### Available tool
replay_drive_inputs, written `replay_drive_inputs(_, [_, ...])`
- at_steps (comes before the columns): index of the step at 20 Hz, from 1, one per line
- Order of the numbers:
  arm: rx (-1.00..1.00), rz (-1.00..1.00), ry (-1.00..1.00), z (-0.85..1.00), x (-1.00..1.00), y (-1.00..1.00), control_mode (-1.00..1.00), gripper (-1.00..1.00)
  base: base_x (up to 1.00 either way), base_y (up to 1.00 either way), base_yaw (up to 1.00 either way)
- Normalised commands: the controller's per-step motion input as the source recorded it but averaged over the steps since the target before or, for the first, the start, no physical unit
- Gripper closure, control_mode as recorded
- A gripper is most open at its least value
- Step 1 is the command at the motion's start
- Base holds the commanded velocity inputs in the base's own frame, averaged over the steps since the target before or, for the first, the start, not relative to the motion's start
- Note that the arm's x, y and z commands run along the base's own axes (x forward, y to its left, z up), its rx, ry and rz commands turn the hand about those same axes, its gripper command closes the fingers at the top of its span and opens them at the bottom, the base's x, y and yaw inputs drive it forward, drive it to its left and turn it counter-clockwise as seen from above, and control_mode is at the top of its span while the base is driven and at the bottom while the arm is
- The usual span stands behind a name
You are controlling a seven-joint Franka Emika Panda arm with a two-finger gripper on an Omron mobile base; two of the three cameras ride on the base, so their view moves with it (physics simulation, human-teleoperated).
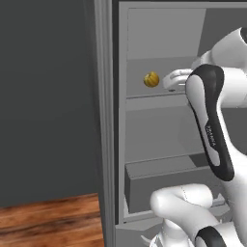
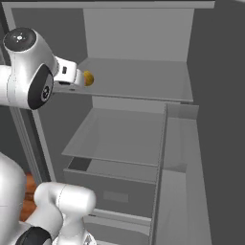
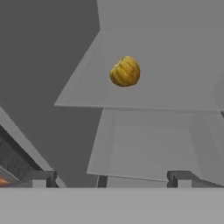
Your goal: Open the fridge, remove the kiwi, squash, and steak, and place them on any counter.
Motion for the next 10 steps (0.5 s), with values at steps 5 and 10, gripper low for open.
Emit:
replay_drive_inputs(5, [-0.05, 0.00, 0.00, -0.21, 0.62, 0.00, -1.00, -1.00, 0.00, 0.00, 0.00])
replay_drive_inputs(10, [-0.04, 0.00, 0.00, -0.28, 0.55, 0.00, -1.00, -1.00, 0.00, 0.00, 0.00])
